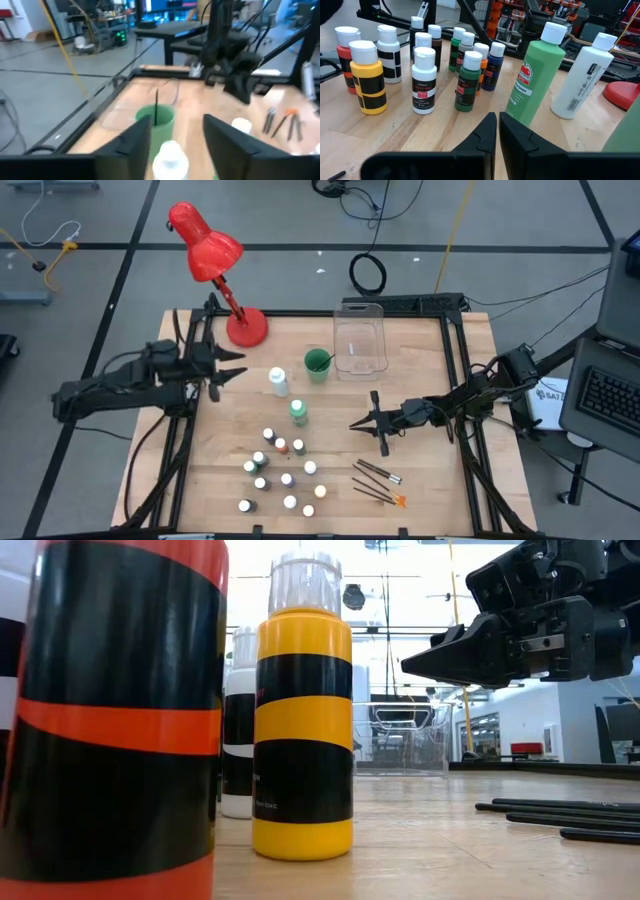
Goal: Pick & Place Paint Supplies
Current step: Put the silver paint brush into the green cup
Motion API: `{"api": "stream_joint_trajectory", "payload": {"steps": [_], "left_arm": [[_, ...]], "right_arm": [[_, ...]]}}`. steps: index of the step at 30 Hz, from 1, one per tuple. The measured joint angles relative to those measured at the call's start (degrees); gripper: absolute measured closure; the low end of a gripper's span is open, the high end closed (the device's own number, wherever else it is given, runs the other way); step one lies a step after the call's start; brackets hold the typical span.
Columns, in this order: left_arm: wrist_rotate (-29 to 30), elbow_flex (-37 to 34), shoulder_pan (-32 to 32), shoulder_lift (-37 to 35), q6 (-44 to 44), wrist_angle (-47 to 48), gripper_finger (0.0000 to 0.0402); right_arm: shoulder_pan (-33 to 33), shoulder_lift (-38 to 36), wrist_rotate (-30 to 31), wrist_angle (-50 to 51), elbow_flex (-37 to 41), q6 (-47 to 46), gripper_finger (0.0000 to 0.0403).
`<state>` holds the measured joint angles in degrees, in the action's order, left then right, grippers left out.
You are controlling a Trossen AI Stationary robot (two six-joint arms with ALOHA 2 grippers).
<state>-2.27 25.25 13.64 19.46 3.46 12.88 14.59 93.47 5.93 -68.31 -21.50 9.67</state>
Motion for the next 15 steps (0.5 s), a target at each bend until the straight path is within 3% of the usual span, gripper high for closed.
{"api": "stream_joint_trajectory", "payload": {"steps": [6, 11, 15], "left_arm": [[1.87, -13.16, 0.21, -3.51, 3.89, -12.68, 0.0383], [-5.32, -22.6, 2.11, -3.3, 4.42, -28.44, 0.0387], [-7.09, -24.37, 3.13, -3.34, 0.47, -24.9, 0.0398]], "right_arm": [[0.0, 0.0, 0.0, 0.0, 0.0, 0.04, 0.039], [0.0, 0.0, 0.0, 0.0, 0.0, 0.19, 0.039], [0.0, 0.0, 0.0, 0.13, 0.0, 0.42, 0.039]]}}
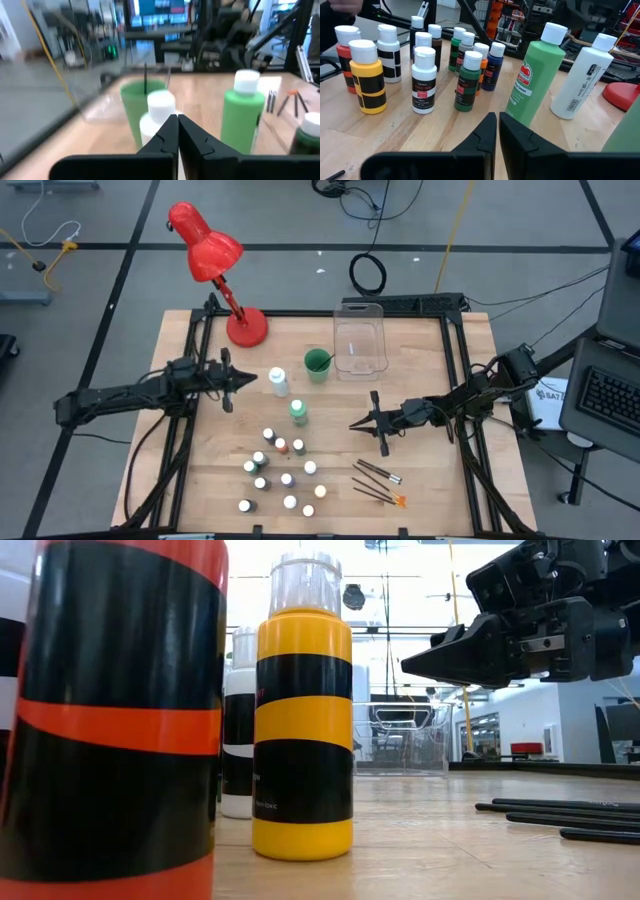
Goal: Pick & Place Paint Supplies
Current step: Put the silver paint brush into the green cup
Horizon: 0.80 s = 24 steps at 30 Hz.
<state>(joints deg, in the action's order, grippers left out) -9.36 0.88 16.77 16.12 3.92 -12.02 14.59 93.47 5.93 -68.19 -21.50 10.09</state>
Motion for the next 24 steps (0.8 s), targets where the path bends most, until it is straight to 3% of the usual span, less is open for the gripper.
{"api": "stream_joint_trajectory", "payload": {"steps": [3, 24], "left_arm": [[0.6, 0.0, 0.0, -0.01, -1.67, 3.35, 0.0391], [1.95, 0.07, 0.0, -0.02, -1.51, -0.48, 0.0376]], "right_arm": [[-0.02, 0.0, 0.06, 0.38, 0.0, 0.14, 0.0391], [-0.02, 0.0, 0.2, 1.0, 0.0, -0.39, 0.0391]]}}
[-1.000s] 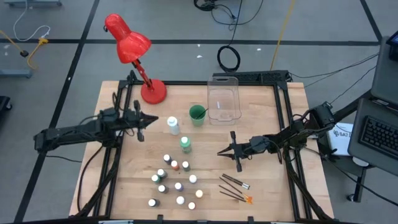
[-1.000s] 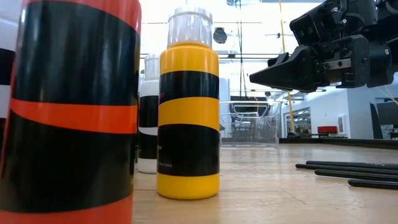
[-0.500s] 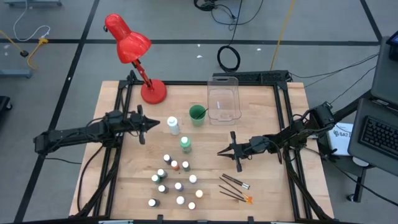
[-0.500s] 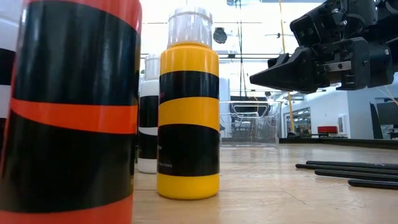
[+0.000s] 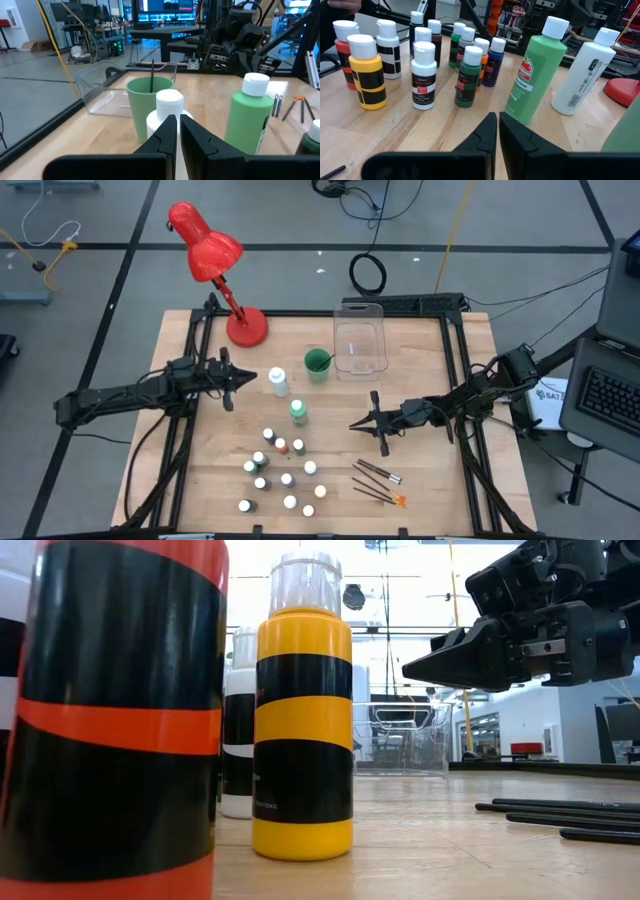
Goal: Pick & Place Paint Supplies
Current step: Put the silver paint brush into the green cup
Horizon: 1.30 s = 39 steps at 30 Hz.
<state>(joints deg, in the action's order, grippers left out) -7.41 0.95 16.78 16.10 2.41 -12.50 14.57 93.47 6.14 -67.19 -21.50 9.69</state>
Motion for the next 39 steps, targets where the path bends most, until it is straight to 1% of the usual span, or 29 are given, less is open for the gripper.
{"api": "stream_joint_trajectory", "payload": {"steps": [6, 20, 29, 39], "left_arm": [[0.02, 0.0, 0.0, 0.02, -1.44, -0.07, 0.0376], [0.01, 0.0, 0.02, 0.02, -0.17, -1.28, 0.0376], [0.03, 0.0, 0.02, 0.02, -2.5, -1.59, 0.0376], [0.01, 0.0, 0.02, 0.02, -2.8, -2.39, 0.0376]], "right_arm": [[0.0, 0.0, 0.02, 0.16, 0.0, -0.4, 0.0392], [0.0, 0.0, 0.02, 0.38, 0.0, -0.13, 0.0394], [0.0, 0.0, 0.02, 0.64, 0.0, -1.36, 0.0394], [0.0, 0.0, 0.02, 0.65, 0.0, -1.41, 0.0394]]}}
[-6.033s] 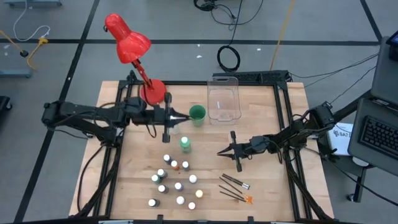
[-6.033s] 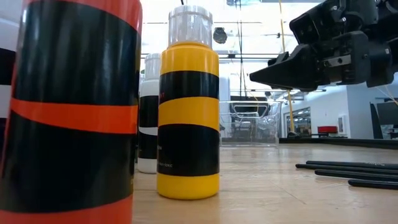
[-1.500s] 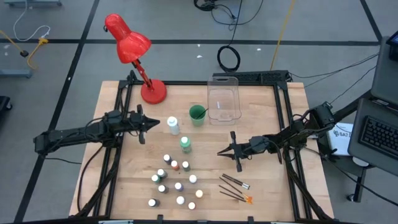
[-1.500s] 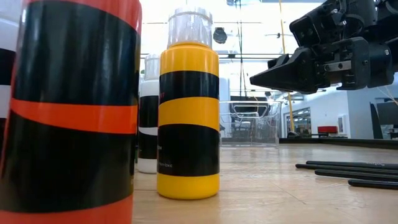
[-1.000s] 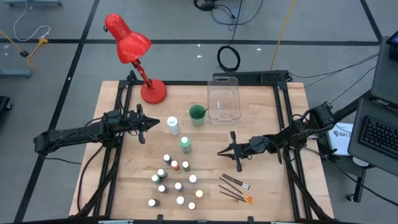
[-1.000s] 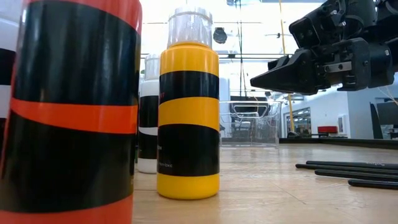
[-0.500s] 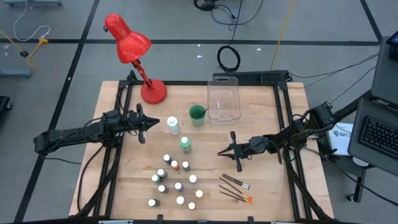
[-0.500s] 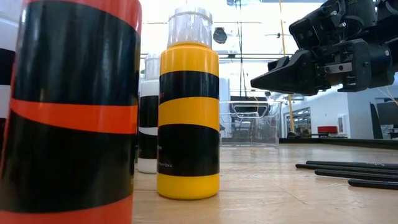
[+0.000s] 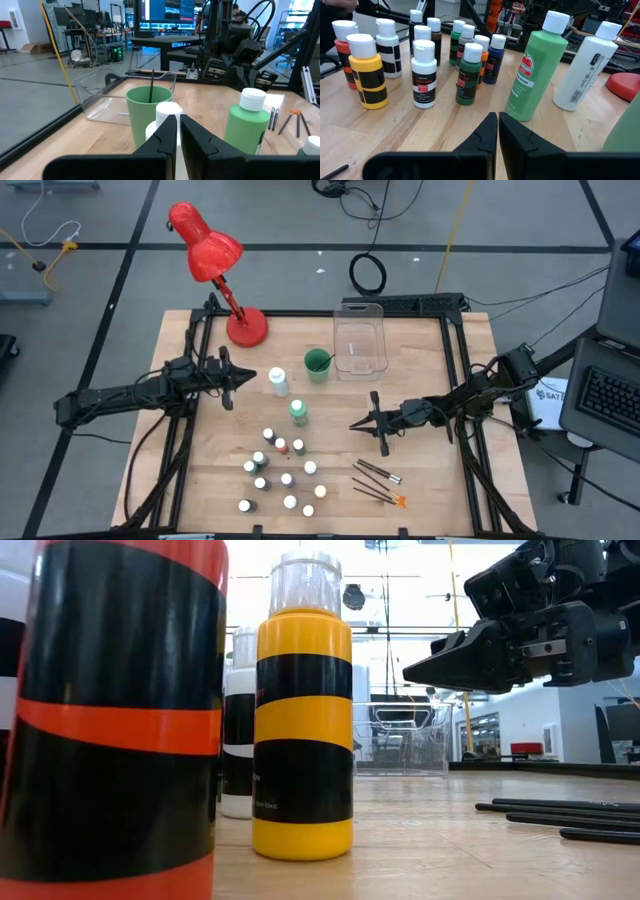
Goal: Pick & Place Paint Supplies
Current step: Put the silver paint brush into the green cup
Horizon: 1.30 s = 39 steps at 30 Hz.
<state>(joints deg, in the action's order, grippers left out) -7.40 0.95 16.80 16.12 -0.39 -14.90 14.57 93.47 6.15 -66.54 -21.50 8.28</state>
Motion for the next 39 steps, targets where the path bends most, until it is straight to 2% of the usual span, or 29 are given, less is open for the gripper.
{"api": "stream_joint_trajectory", "payload": {"steps": [6, 8, 10, 14, 16, 19, 22, 25, 30, 32, 35, 39], "left_arm": [[0.0, 0.0, 0.0, 0.0, -1.44, 0.06, 0.0376], [0.0, 0.0, 0.0, -0.01, -1.46, 0.04, 0.0376], [0.0, 0.0, 0.0, 0.0, -1.44, 0.07, 0.0376], [0.0, 0.0, 0.0, 0.0, 0.23, -0.34, 0.0376], [0.0, 0.0, 0.0, -0.02, 1.21, -0.85, 0.0376], [0.0, 0.0, 0.0, -0.02, 1.56, -1.37, 0.0376], [-0.02, 0.0, 0.0, 0.0, 1.6, -1.38, 0.0376], [-0.02, 0.0, 0.0, -0.01, 1.43, -1.74, 0.0376], [-0.05, 0.0, 0.0, -0.01, 0.73, -2.31, 0.0376], [-0.07, 0.0, 0.0, -0.01, -0.17, -2.2, 0.0376], [-0.09, 0.0, 0.0, -0.02, -0.41, -2.12, 0.0376], [-0.09, 0.0, 0.0, 0.0, -0.08, -1.63, 0.0376]], "right_arm": [[0.58, -0.08, 2.45, 1.04, -1.75, -1.65, 0.0394], [1.54, -1.06, 2.99, 7.96, -4.86, -1.41, 0.0394], [2.96, -2.56, 5.27, 22.24, -10.07, -1.95, 0.0394], [7.44, -3.54, 16.0, 57.16, -25.23, -7.91, 0.0394], [10.28, -3.54, 19.5, 72.4, -32.75, -12.39, 0.0394], [14.44, -3.64, 19.13, 88.01, -42.31, -20.45, 0.0394], [19.35, -3.65, 15.4, 98.15, -49.07, -28.56, 0.0394], [24.34, -3.65, 13.25, 100.35, -52.13, -34.35, 0.0397], [29.88, -3.57, 16.54, 101.1, -51.9, -45.26, 0.0398], [30.9, -3.61, 15.84, 100.07, -50.41, -51.08, 0.039], [31.91, -3.58, 10.91, 98.46, -46.88, -57.35, 0.0373], [33.34, -3.58, 3.21, 88.51, -39.81, -67.14, 0.034]]}}
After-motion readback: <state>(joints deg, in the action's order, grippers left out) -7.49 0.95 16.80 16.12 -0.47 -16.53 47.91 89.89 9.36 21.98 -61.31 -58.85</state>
